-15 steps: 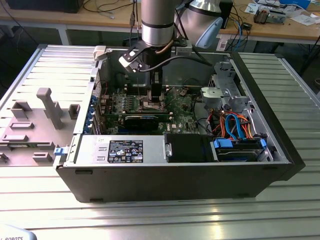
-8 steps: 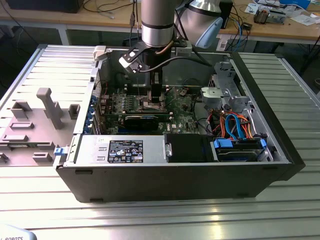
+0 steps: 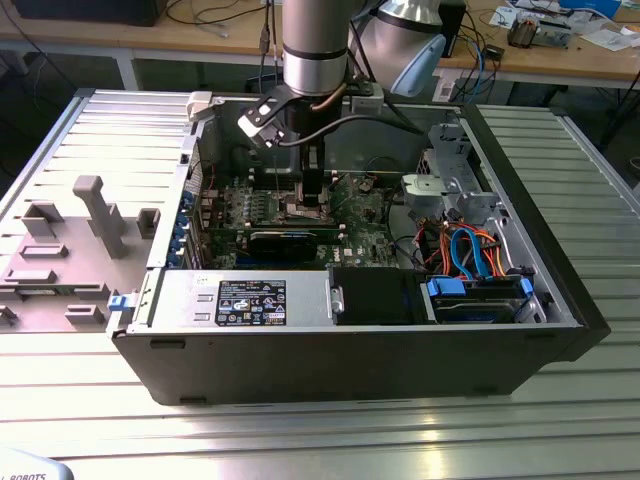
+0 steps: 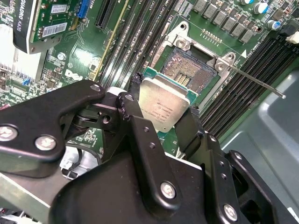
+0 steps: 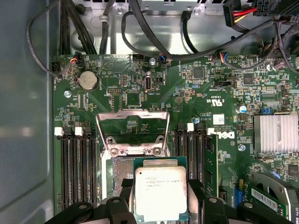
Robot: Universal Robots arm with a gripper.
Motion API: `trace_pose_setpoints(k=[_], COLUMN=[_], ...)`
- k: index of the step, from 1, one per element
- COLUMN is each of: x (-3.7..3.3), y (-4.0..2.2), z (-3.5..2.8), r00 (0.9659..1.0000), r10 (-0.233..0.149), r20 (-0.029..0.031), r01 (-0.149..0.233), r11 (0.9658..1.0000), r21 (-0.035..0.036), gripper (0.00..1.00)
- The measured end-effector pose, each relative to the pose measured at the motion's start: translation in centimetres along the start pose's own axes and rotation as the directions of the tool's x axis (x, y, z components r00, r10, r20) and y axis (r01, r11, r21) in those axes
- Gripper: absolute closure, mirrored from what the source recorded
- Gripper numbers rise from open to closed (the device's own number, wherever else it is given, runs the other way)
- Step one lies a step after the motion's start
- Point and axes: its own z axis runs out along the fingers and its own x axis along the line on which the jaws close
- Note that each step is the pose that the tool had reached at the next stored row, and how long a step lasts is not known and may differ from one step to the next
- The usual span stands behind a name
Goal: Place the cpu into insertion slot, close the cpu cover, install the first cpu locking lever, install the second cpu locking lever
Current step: 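Place the cpu into insertion slot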
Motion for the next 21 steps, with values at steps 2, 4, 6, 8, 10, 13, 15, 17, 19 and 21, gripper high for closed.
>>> trace_pose_setpoints(k=[2,4,6,8,10,13,15,17,19,21], x=[0.0,0.01,0.03,0.09,0.13,0.2,0.29,0.39,0.47,0.49], y=[0.0,0.0,0.06,0.12,0.14,0.13,0.13,0.13,0.12,0.12], z=[0.03,0.05,0.09,0.14,0.17,0.22,0.25,0.28,0.35,0.45], r00=[1.0,1.0,1.0,1.0,1.0,1.0,1.0,1.0,1.0,0.9999], r10=[0.0,0.0,0.0,0.0,0.0,0.0,0.0,0.0,0.0,0.0], r20=[0.0,0.0001,-0.0002,-0.0001,0.0,-0.0004,-0.0008,-0.0042,-0.0089,-0.0121], r01=[0.0,0.0,0.0,0.0,0.0,0.0,0.0,0.0,0.0,0.0], r11=[1.0,1.0,1.0,1.0,1.0,1.0,1.0,1.0,1.0,1.0], r21=[0.0,0.0,-0.0001,-0.0001,0.0,-0.0001,0.0001,0.0,0.0001,0.0002], gripper=[0.45,0.45,0.45,0.45,0.45,0.45,0.45,0.45,0.45,0.45])
